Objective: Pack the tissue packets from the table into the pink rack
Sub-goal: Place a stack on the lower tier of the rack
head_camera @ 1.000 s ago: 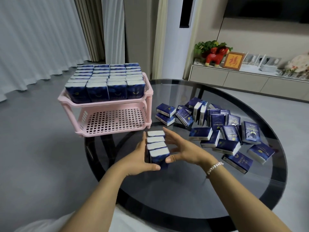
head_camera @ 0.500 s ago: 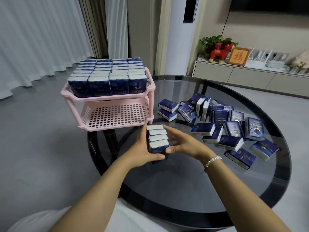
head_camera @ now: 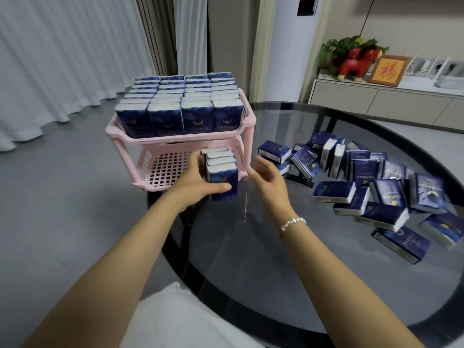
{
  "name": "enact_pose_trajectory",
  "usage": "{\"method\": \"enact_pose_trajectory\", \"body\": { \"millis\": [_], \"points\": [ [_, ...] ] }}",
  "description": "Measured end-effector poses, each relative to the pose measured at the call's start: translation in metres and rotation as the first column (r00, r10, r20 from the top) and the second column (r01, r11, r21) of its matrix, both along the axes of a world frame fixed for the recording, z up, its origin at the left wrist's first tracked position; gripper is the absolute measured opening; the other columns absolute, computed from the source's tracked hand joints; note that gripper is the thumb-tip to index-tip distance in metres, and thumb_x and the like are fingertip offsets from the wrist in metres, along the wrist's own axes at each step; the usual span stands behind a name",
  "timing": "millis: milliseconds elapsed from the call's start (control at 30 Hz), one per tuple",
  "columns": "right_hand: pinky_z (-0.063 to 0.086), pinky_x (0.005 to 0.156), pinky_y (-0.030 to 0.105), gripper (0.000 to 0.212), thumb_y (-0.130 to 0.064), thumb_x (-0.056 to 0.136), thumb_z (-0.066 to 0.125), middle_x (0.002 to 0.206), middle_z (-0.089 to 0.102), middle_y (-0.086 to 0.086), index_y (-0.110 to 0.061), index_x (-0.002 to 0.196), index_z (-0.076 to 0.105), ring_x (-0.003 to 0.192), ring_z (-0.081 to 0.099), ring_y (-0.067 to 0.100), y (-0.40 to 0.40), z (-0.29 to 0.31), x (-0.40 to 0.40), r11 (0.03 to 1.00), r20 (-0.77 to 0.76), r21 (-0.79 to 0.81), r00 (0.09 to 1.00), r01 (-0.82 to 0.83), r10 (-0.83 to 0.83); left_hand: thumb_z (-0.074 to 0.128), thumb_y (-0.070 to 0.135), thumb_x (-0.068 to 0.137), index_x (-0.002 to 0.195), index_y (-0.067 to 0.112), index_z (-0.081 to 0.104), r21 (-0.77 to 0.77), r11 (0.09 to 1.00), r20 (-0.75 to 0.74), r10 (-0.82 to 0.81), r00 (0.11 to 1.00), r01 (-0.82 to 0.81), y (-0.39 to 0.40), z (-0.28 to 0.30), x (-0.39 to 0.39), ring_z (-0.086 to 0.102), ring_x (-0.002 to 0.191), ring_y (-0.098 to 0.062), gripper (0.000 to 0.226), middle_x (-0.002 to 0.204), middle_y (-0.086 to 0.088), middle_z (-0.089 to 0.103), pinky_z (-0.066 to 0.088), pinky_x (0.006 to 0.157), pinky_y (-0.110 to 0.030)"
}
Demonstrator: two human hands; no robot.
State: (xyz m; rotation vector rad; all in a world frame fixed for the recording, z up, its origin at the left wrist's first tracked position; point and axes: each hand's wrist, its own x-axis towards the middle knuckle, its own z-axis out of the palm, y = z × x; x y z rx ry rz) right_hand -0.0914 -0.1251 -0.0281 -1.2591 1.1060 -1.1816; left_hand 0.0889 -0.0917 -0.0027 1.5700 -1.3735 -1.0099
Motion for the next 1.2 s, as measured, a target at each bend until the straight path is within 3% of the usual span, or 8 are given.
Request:
{"method": "enact_pose_trajectory", "body": {
  "millis": [100, 233, 300, 433, 600, 767, 900, 1200],
  "points": [
    [0.047, 0.084, 0.014, 0.041, -0.019, 0.09, 0.059, 0.121, 0.059, -0.003, -0.017, 0.13, 0.054, 0.102, 0.057, 0.009, -0.017, -0.012, 0.01, 0.998, -0.144, -0.046, 0.989, 0.037, -0.043, 0.089, 0.034, 0.049, 0.14, 0.018, 0.023, -0.006, 1.0, 0.043, 0.021, 0.999, -0.021, -0.023, 0.003, 0.004, 0.048, 0.125, -0.014, 0.113, 0.137, 0.004, 0.046, 0.039, 0.109, -0.037],
    [0.041, 0.075, 0.016, 0.018, -0.019, 0.09, 0.057, 0.097, 0.065, -0.008, -0.016, 0.105, 0.066, 0.082, 0.056, 0.002, -0.029, -0.023, 0.016, 0.983, -0.31, -0.165, 0.942, 0.082, -0.131, 0.084, 0.017, 0.068, 0.122, 0.021, 0.038, 0.001, 1.0, 0.126, 0.028, 0.992, -0.029, -0.054, -0.001, 0.005, 0.049, 0.113, -0.01, 0.071, 0.123, 0.006, 0.05, 0.039, 0.094, -0.023],
    [0.041, 0.072, 0.01, 0.017, -0.021, 0.091, 0.057, 0.092, 0.062, -0.012, -0.017, 0.105, 0.066, 0.078, 0.055, -0.002, -0.029, -0.025, 0.017, 0.975, -0.333, -0.196, 0.928, 0.104, -0.166, 0.083, 0.017, 0.069, 0.126, 0.021, 0.038, -0.01, 0.999, 0.155, 0.033, 0.987, -0.032, -0.067, -0.005, 0.006, 0.05, 0.112, -0.012, 0.072, 0.124, 0.003, 0.052, 0.038, 0.094, -0.023],
    [0.041, 0.071, 0.006, 0.016, -0.022, 0.091, 0.058, 0.087, 0.061, -0.018, -0.021, 0.105, 0.066, 0.077, 0.056, -0.007, -0.031, -0.028, 0.017, 0.971, -0.342, -0.215, 0.923, 0.106, -0.177, 0.086, 0.022, 0.064, 0.138, 0.018, 0.03, 0.022, 0.999, 0.172, 0.025, 0.985, -0.03, -0.086, -0.013, 0.009, 0.05, 0.118, -0.016, 0.093, 0.131, 0.004, 0.051, 0.042, 0.101, -0.031],
    [0.042, 0.071, 0.006, 0.016, -0.021, 0.09, 0.058, 0.082, 0.057, -0.026, -0.023, 0.104, 0.067, 0.077, 0.056, -0.006, -0.03, -0.028, 0.018, 0.969, -0.32, -0.213, 0.928, 0.126, -0.191, 0.078, 0.019, 0.076, 0.134, 0.018, 0.038, 0.007, 1.0, 0.211, -0.008, 0.977, 0.007, -0.097, -0.014, 0.006, 0.05, 0.107, -0.01, 0.071, 0.122, 0.006, 0.053, 0.044, 0.082, -0.018],
    [0.042, 0.07, 0.005, 0.017, -0.022, 0.09, 0.059, 0.087, 0.061, -0.021, -0.023, 0.105, 0.067, 0.078, 0.058, -0.005, -0.029, -0.029, 0.019, 0.966, -0.302, -0.215, 0.93, 0.145, -0.207, 0.063, 0.018, 0.089, 0.136, 0.017, 0.04, -0.02, 1.0, 0.286, 0.024, 0.958, -0.02, -0.104, -0.02, -0.006, 0.049, 0.11, -0.01, 0.052, 0.124, 0.003, 0.054, 0.034, 0.088, -0.024],
    [0.043, 0.07, 0.008, 0.02, -0.022, 0.089, 0.059, 0.092, 0.064, -0.016, -0.023, 0.108, 0.067, 0.082, 0.059, 0.001, -0.029, -0.028, 0.019, 0.965, -0.3, -0.213, 0.93, 0.151, -0.212, 0.056, 0.024, 0.093, 0.141, 0.019, 0.034, 0.01, 0.999, 0.353, 0.028, 0.935, -0.033, -0.106, -0.024, -0.012, 0.049, 0.12, -0.026, 0.054, 0.137, -0.007, 0.049, 0.034, 0.091, -0.029],
    [0.04, 0.066, 0.001, 0.019, -0.023, 0.089, 0.059, 0.088, 0.062, -0.018, -0.024, 0.107, 0.067, 0.078, 0.058, -0.005, -0.028, -0.027, 0.019, 0.966, -0.298, -0.21, 0.931, 0.152, -0.211, 0.058, 0.018, 0.09, 0.14, 0.02, 0.033, -0.018, 1.0, 0.292, 0.014, 0.956, -0.009, -0.099, -0.016, -0.017, 0.051, 0.103, -0.016, 0.056, 0.132, -0.005, 0.052, 0.039, 0.084, -0.028]
  ]
}}
